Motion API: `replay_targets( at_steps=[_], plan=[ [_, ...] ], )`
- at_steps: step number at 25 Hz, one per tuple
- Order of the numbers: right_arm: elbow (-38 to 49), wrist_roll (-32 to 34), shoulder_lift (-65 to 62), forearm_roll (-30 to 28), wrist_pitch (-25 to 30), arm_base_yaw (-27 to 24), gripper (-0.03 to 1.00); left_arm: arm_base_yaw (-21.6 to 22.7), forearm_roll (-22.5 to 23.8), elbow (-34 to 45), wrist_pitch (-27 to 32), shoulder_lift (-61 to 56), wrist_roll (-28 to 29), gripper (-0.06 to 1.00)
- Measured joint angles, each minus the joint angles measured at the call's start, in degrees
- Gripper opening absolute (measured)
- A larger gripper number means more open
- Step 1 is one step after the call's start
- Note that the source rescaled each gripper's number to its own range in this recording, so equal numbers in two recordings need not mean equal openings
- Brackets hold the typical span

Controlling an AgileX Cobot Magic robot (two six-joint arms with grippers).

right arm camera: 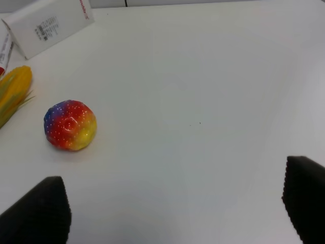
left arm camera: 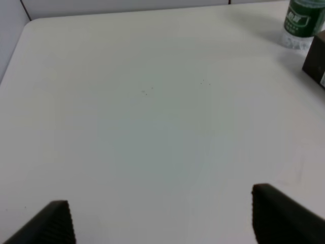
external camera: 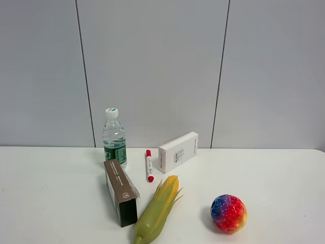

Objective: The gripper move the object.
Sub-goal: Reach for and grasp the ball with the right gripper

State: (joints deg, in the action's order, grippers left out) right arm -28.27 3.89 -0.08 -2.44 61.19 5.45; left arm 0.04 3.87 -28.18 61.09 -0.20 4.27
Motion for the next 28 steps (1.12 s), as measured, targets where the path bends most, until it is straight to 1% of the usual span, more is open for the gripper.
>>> replay_targets(
  at_steps=[8,12,28],
  plan=[
    [0.00,0.00,0.00,0.00,0.00,0.00,1.00,0.00,0.00,0.00,0.00,0.00,0.00,1.00],
    [0.00,0.11,0.00,-1.43,0.00,0.00,1.00,0.00,0.00,0.00,0.00,0.00,0.00,1.00],
    [0.00,0.25,0.00,-1.40,0.00,0.00,1.00,0.00,0.00,0.00,0.00,0.00,0.00,1.00]
  ],
)
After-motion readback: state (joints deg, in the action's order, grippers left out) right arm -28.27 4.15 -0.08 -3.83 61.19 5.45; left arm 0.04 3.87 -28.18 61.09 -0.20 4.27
